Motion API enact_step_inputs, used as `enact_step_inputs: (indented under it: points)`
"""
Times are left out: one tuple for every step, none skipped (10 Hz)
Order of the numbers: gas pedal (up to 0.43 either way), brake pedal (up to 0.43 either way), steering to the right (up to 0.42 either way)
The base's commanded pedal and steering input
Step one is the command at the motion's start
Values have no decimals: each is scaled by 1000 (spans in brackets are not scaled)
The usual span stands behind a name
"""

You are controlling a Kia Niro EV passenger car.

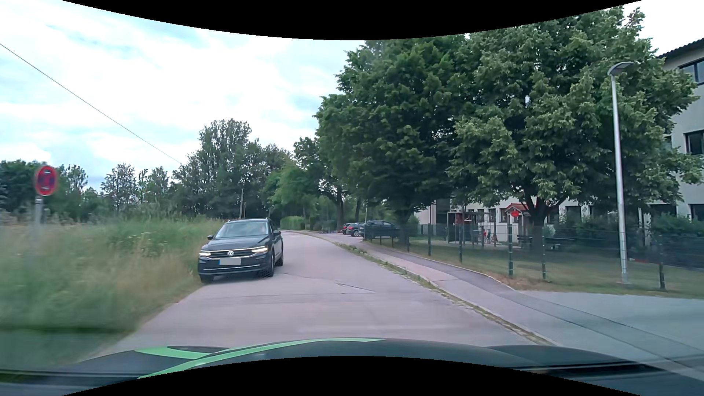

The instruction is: Follow the waypoints while adhering to traffic rules and regulations

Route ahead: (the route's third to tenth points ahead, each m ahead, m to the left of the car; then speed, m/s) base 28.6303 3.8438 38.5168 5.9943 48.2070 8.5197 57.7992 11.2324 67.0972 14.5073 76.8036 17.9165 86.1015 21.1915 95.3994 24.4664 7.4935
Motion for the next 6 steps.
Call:
enact_step_inputs:
  points:
    - [47,0,33]
    - [47,0,15]
    - [47,0,-12]
    - [47,0,-35]
    - [47,0,-49]
    - [47,0,-58]
